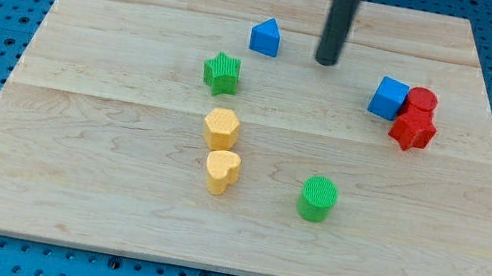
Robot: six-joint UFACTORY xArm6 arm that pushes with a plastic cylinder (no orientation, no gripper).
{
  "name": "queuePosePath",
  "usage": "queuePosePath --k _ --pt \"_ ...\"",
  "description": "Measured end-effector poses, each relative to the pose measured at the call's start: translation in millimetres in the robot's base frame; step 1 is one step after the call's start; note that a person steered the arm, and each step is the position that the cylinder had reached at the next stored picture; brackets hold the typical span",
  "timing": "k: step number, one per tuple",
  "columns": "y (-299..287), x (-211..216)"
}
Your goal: Nudge the green star left a bit
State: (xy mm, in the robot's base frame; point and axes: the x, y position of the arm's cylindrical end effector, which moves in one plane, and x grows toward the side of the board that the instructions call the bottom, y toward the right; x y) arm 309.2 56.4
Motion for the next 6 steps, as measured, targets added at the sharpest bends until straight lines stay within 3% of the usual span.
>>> queuePosePath --k 2,3,4,5,6 --pt "-111.3 -29.0" --pt "-71.6 -23.2" --pt "-52.4 34.2" --pt "-85.5 64.2" --pt "-106.7 68.4"
